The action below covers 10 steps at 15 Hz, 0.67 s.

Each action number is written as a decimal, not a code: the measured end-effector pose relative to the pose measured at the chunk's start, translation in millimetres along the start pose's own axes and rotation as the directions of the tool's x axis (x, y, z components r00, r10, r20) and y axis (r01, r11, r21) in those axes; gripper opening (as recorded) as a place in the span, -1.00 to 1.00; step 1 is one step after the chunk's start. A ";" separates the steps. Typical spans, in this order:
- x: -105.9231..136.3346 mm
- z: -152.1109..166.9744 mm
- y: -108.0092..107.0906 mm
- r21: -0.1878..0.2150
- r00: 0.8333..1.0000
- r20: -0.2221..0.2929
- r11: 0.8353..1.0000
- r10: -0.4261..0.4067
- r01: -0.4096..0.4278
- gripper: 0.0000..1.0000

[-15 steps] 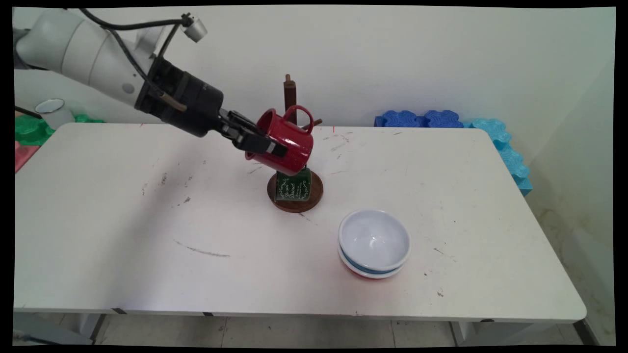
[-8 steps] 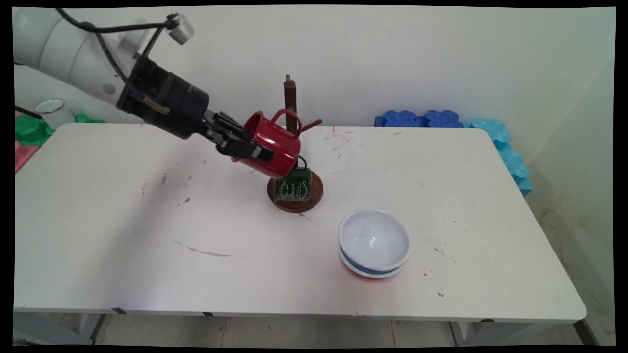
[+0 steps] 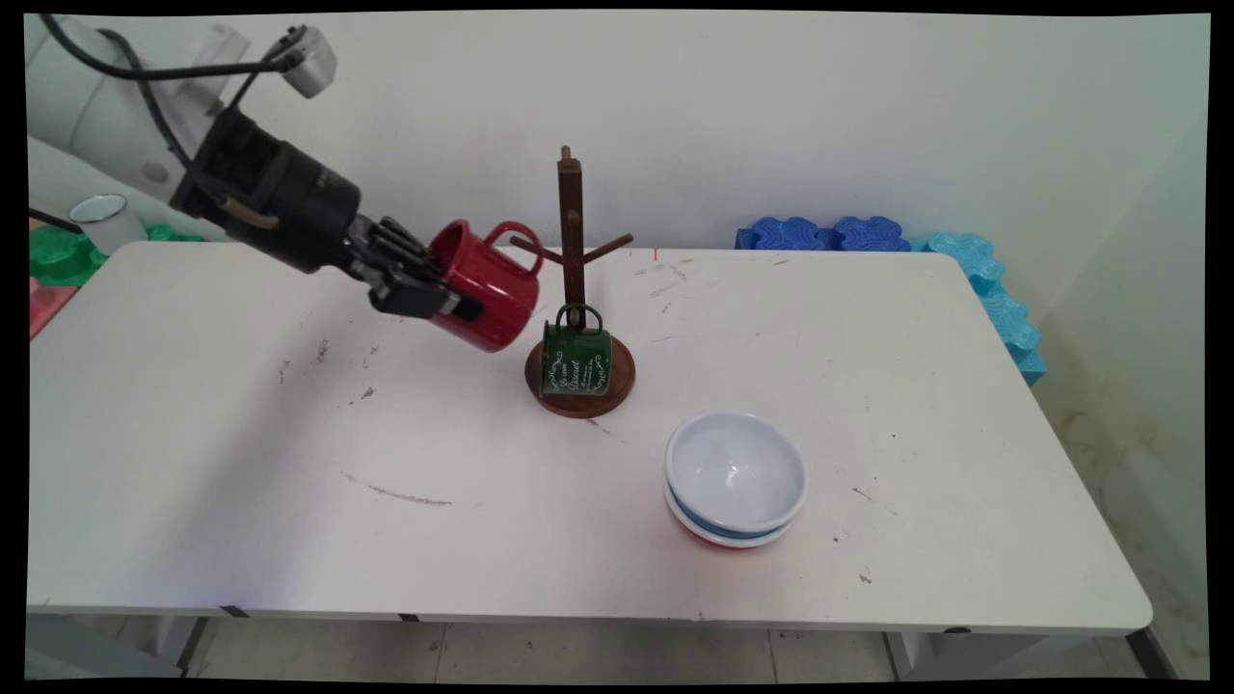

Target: Place the picked object on the table

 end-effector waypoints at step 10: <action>-23.1 -21.1 -21.7 0.099 0.990 0.115 0.990 0.084 -0.096 -1.00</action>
